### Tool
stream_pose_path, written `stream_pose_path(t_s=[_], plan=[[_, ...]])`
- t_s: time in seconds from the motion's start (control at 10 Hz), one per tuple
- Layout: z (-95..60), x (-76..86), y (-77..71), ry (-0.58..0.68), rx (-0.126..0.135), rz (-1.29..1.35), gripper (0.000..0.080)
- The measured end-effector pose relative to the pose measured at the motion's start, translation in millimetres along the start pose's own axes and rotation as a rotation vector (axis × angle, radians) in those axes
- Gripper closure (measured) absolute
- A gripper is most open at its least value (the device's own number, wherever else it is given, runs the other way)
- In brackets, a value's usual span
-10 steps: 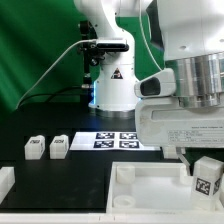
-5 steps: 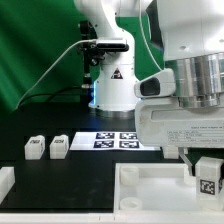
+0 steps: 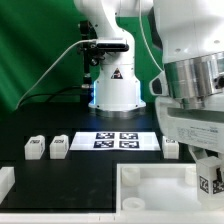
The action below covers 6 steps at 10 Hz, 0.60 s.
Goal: Assemble one leg
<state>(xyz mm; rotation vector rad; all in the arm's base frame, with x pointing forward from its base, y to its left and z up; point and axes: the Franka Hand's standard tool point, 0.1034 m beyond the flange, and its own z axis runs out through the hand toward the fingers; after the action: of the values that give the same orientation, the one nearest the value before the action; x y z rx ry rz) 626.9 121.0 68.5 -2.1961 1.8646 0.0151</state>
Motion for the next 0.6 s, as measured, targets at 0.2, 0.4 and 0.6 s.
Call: stream_pose_path(t_s=[0.2, 0.4, 0.6], plan=[[1.0, -1.3, -0.2, -0.019, 0.018, 0.233, 0.0501], [1.1, -1.5, -0.2, -0.019, 0.018, 0.228, 0.0492], [1.1, -1.6, -0.2, -0.018, 0.018, 0.21, 0.0317]])
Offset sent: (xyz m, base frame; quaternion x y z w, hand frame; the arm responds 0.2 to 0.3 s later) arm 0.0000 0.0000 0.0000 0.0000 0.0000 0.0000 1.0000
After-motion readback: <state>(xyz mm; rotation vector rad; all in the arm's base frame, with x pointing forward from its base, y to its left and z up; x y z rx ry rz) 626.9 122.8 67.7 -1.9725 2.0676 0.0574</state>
